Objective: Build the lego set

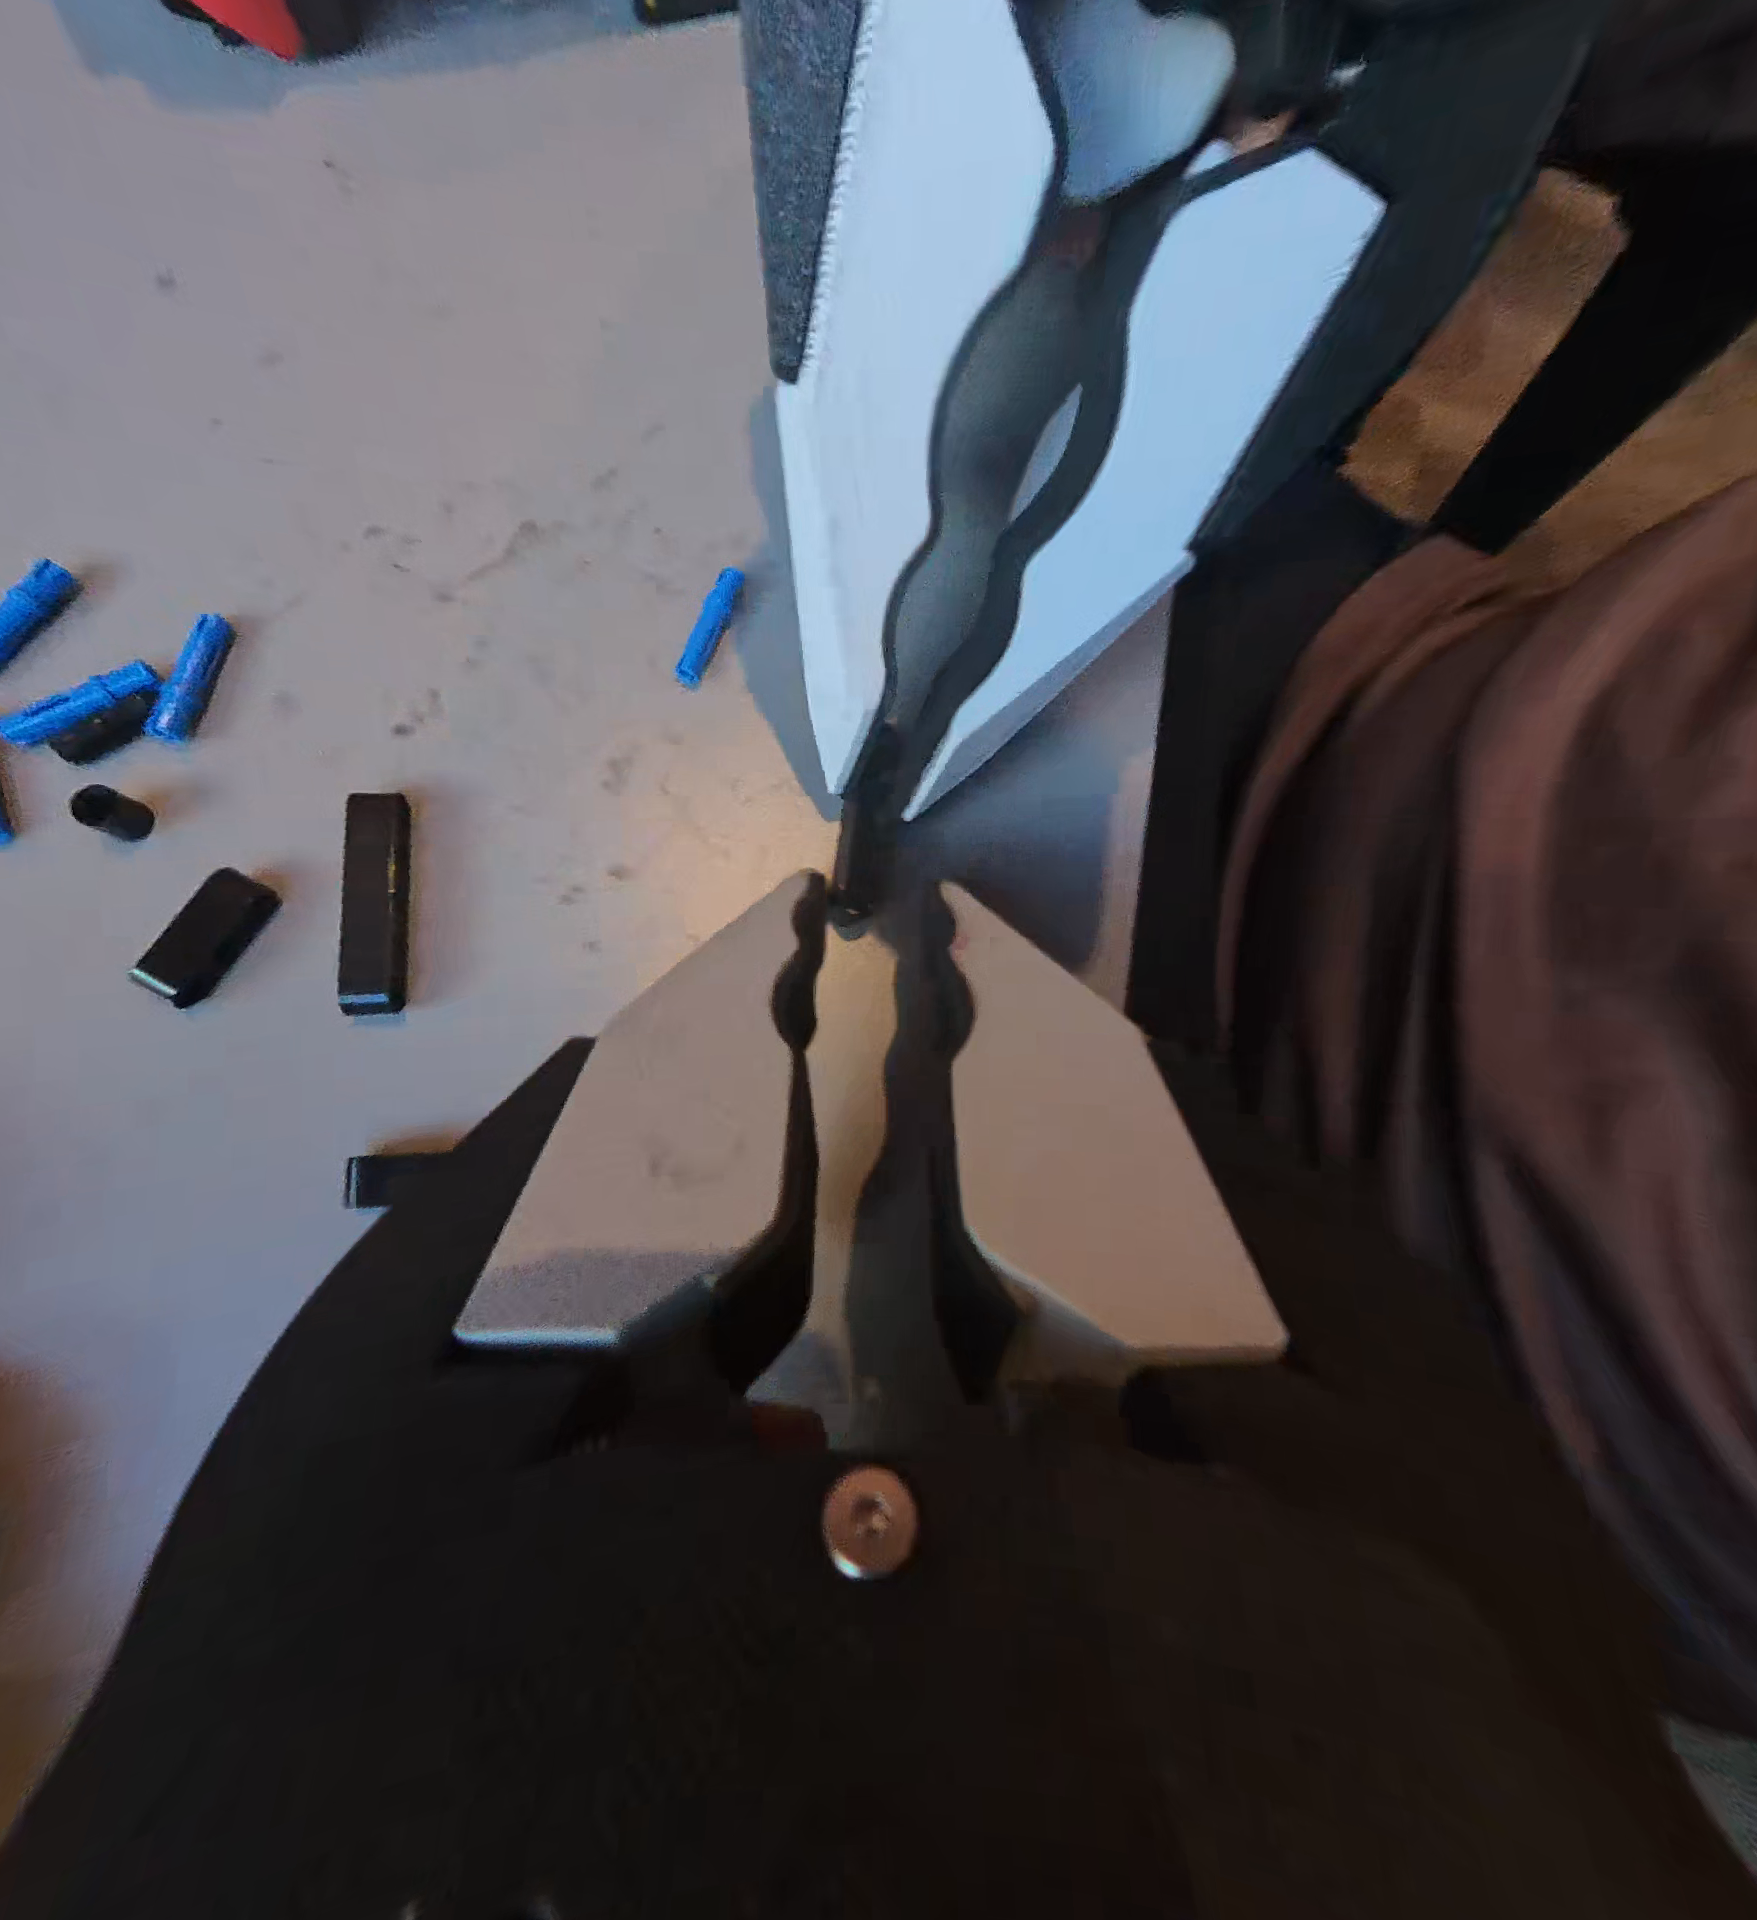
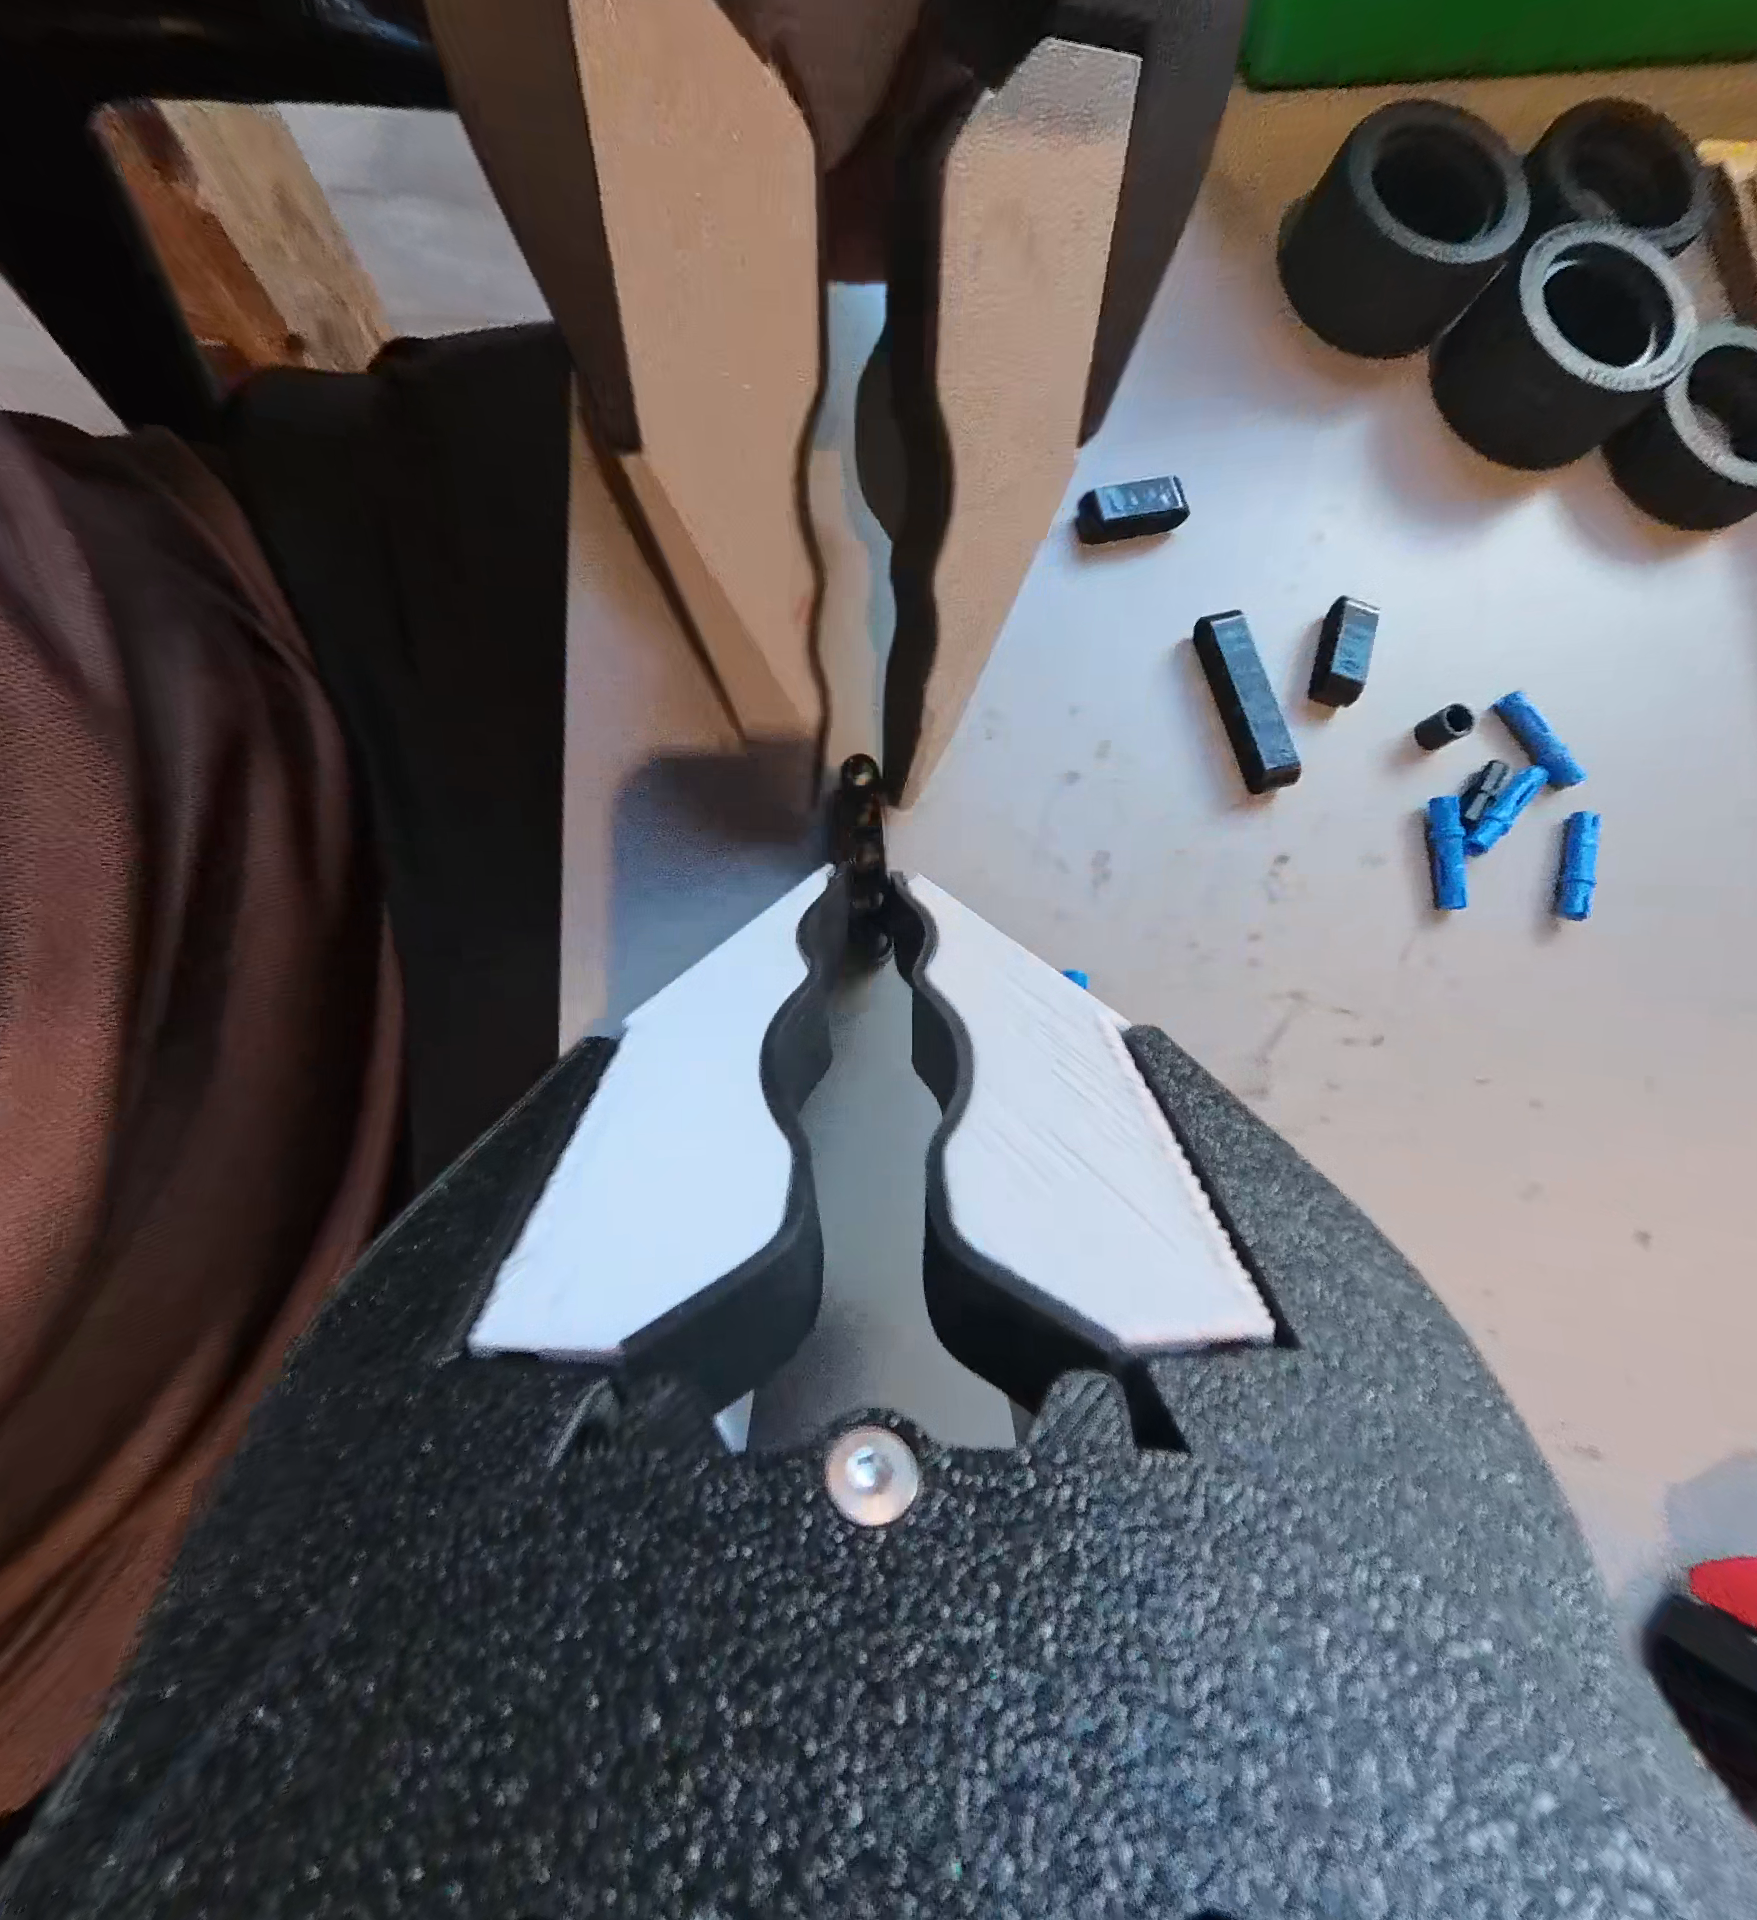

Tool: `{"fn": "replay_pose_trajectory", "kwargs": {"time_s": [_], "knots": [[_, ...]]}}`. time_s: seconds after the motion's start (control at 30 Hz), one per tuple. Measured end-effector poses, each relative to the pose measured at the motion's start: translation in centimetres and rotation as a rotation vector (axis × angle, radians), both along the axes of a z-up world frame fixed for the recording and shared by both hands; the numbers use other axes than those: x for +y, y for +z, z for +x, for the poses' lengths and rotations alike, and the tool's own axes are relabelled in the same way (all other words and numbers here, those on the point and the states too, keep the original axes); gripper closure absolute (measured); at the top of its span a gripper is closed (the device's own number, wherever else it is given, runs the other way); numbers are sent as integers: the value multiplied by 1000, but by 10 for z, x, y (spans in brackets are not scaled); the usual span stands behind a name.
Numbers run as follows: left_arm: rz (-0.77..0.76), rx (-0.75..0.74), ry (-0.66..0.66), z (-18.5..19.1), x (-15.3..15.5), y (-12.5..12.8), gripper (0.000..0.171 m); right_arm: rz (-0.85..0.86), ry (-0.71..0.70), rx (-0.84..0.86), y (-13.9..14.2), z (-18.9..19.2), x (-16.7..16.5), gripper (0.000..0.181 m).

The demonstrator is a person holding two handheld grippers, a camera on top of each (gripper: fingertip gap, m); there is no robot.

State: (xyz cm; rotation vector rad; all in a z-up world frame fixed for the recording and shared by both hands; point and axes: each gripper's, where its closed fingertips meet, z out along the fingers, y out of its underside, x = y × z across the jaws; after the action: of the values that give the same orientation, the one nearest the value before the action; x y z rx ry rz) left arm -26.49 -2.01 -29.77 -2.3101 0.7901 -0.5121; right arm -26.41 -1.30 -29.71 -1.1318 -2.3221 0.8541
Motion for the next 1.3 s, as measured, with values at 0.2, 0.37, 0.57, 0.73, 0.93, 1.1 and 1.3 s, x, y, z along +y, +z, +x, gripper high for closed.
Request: {"fn": "replay_pose_trajectory", "kwargs": {"time_s": [0.2,0.37,0.57,0.73,0.93,1.1,1.3], "knots": [[-44,-47,29,-1,4,0,165,-17,-20,-7,-2,4,5,172],[-75,-74,24,1,3,0,161,-43,-62,11,8,12,20,169],[-108,-107,30,2,3,1,158,-6,-191,32,16,14,56,168],[-100,-94,36,1,2,2,148,34,-201,-5,4,11,56,164],[-43,-121,71,-7,-2,10,137,-1,-156,-30,-4,9,46,177],[51,-110,98,-10,-1,16,133,-7,-175,-6,3,7,47,177],[231,-59,80,-11,-4,26,144,-90,-206,46,18,2,42,178]]}}
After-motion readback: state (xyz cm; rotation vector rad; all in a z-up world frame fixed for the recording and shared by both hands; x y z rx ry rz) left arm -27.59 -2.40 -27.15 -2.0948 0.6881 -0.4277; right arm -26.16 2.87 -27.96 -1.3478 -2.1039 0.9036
